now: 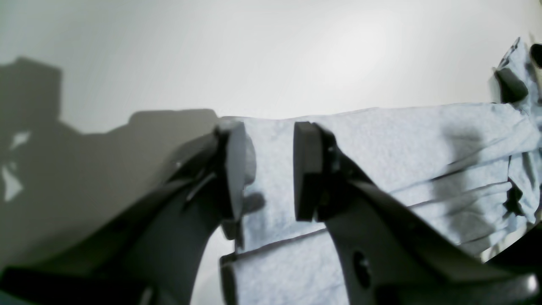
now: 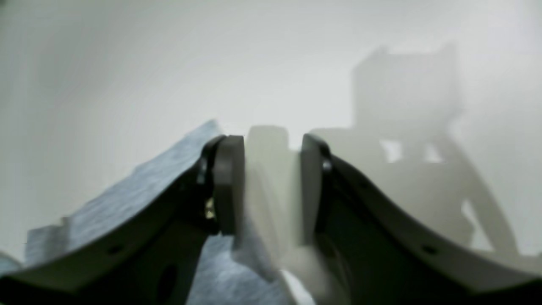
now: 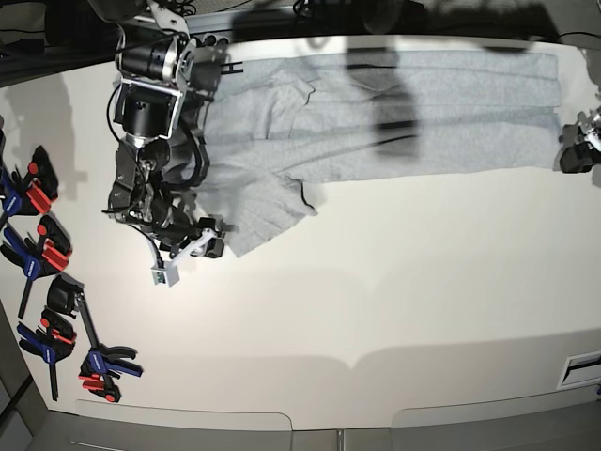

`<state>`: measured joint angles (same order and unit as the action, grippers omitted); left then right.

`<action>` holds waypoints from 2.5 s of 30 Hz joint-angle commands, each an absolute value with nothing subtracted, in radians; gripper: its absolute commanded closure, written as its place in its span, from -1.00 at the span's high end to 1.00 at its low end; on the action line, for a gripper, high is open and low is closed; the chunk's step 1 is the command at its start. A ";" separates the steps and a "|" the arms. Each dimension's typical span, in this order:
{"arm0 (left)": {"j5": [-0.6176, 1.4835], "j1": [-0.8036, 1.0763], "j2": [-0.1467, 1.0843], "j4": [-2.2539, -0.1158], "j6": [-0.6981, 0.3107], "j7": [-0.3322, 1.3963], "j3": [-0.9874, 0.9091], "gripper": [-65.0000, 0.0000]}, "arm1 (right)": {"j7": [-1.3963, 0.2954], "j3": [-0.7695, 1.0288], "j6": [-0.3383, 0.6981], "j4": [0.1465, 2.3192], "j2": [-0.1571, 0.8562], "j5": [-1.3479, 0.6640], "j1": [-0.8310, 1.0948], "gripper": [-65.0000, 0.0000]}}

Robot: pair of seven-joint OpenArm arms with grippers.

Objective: Fold the T-shirt properly
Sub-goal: 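Open the right gripper and lift it off the folded edge, then grasp the collar end of the folded strip with the right gripper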

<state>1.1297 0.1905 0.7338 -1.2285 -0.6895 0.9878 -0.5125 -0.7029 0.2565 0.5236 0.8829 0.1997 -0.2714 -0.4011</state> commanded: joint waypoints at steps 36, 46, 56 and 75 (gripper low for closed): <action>1.153 0.183 0.751 -1.242 -0.698 0.964 -0.524 -0.46 | -1.259 0.256 0.698 1.450 0.140 -0.896 -0.156 -1.00; 1.153 0.183 0.743 -1.242 -0.698 0.965 -0.524 -0.46 | -1.258 0.255 0.698 1.724 0.042 -0.928 0.199 -1.00; 1.153 0.183 0.743 -1.242 -0.698 0.964 -0.524 -0.46 | -1.281 0.255 0.698 1.724 0.042 -0.965 0.320 -1.00; 1.154 0.183 0.743 -1.242 -0.698 0.921 -0.755 -0.16 | -1.221 0.255 0.698 1.879 0.042 -1.081 0.311 -0.54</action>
